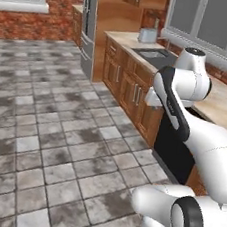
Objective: Four empty soda cans are scattered around the kitchen. Gather all the cans and cluster them next to the stove for recycling.
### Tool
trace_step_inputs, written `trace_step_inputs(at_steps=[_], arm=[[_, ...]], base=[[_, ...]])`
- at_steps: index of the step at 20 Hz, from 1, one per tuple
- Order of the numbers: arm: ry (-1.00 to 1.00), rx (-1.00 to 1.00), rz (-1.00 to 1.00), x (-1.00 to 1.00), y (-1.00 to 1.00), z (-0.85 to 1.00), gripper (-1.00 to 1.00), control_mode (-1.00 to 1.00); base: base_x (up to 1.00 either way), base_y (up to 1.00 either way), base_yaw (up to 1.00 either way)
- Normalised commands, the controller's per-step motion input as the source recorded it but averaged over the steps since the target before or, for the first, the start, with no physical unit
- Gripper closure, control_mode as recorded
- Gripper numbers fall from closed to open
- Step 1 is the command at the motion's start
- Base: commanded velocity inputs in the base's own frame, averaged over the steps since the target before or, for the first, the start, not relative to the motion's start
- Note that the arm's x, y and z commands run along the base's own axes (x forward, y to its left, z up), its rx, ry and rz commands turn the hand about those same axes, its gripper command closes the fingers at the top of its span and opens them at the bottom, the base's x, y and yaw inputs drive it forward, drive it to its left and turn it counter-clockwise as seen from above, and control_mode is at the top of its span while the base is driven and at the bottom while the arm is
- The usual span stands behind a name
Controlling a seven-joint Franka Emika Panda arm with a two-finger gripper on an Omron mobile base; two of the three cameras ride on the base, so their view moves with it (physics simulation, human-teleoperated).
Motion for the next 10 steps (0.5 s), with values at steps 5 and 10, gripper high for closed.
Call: trace_step_inputs(at_steps=[5,10], arm=[[0.0,0.0,0.0,0.0,0.0,0.0,-1.0,1.0],[0.0,0.0,0.0,0.0,0.0,0.0,-1.0,1.0]], base=[[-0.29,0.08,0.48],[-0.28,0.06,0.49]])
